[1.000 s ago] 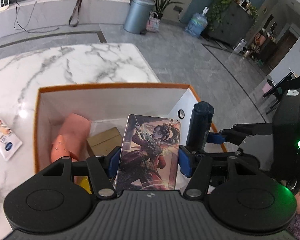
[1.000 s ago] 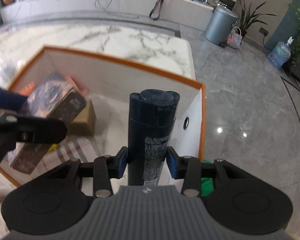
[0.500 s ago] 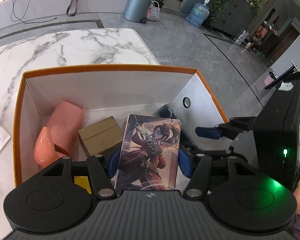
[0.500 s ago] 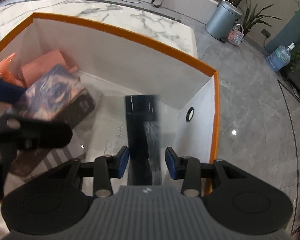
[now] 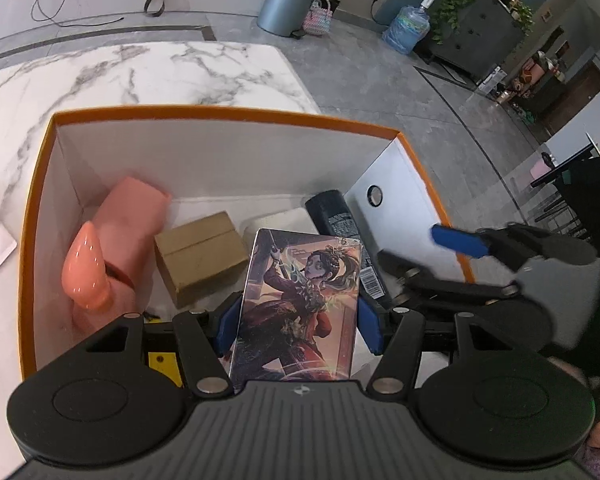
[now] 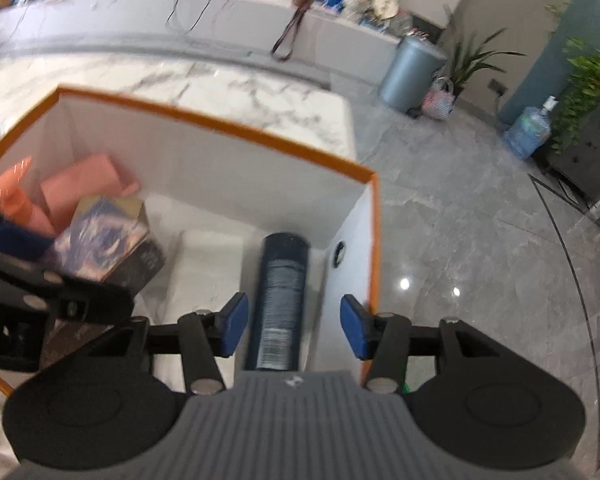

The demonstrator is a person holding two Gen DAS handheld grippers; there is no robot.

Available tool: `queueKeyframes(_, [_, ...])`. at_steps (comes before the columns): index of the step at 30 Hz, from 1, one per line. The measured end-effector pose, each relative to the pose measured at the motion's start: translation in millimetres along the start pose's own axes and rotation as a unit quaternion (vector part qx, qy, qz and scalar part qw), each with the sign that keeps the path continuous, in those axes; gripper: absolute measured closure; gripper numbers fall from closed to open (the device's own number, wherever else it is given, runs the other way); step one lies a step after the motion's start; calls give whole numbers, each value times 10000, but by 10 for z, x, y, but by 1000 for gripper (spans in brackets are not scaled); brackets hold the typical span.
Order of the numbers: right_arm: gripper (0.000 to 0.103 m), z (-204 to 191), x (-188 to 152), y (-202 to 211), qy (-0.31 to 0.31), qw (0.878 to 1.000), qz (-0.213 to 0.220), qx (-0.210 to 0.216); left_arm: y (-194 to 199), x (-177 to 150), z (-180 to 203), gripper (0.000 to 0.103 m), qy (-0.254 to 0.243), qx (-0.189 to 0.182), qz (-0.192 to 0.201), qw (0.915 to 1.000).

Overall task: Organize rigid objects
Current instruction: 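Lower the spray can into the box with the right tool while the left tool drops the card box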

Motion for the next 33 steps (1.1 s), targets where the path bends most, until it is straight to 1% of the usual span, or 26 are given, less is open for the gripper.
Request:
queueKeyframes(2, [47,52,-14,39,-297,9995,92,93,-23,-32,-18,35,-33,91,-29,9999])
queueKeyframes(4, [46,54,-23,40,-433,9988,91,194,-61,-79,0,35,-170,199,-87,9996])
queueKeyframes(7, [47,6,-41,25,-377,9991,64,188,-100,-144,8,35,-254,298,-148,9991])
queueKeyframes(12, [46,14,-74,5,-540,9983,76,223,-126,-201,-8,34,-325,335,-230,9986])
queueKeyframes(15, [46,16,-84,10,-561,9982,76,221,-134,-217,1,34,-450,443,-209,9978])
queueKeyframes(18, [46,12,-102,47,-605,9979,92,226,-129,-217,2,34,-459,442,-194,9978])
queueKeyframes(22, [45,4,-98,54,-622,9977,110,229,-104,-232,5,36,-495,401,-206,9978])
queueKeyframes(26, [43,-9,-101,60,-647,9976,107,220,-73,-247,3,34,-542,420,-171,9975])
queueKeyframes(33, [41,-58,-102,100,-609,9978,132,233,42,-238,-2,34,-511,367,-50,9980])
Point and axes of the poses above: each gripper's, at about its wrist camera, not at the fingertips, and y roughly against the way its jaws point, z to its right, x to its top, the point moved 7 cm from there along -y, roughly the way its jaws point, and after that the axes turned 12 degrees about y, right-handed, at the moved point
